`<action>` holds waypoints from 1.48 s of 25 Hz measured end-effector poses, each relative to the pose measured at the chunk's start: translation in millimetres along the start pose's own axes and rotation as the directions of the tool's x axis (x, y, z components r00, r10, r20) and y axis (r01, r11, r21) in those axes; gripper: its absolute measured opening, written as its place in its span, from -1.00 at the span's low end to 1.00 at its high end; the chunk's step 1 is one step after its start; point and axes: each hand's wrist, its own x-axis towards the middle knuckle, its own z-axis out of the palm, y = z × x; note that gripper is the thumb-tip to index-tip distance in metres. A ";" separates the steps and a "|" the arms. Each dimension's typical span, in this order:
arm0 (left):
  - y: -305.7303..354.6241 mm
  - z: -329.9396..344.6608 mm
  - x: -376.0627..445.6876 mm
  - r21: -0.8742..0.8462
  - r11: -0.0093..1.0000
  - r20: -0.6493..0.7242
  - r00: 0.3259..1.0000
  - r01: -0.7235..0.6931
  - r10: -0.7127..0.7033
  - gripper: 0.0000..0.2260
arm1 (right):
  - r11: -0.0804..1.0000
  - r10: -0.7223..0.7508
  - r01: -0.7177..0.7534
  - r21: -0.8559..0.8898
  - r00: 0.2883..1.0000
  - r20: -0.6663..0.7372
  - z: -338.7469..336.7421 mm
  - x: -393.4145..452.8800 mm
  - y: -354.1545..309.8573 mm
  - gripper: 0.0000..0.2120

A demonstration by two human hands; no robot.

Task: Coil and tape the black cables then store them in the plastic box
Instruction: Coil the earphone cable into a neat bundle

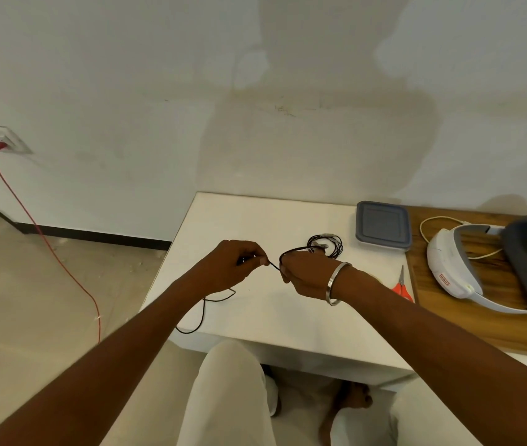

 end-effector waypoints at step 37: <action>-2.6 36.3 -2.1 -0.090 0.994 0.169 0.985 0.057 -0.041 -0.77 | 0.724 0.325 0.177 0.667 0.766 -0.555 -5.7 20.7 -32.1 -0.77</action>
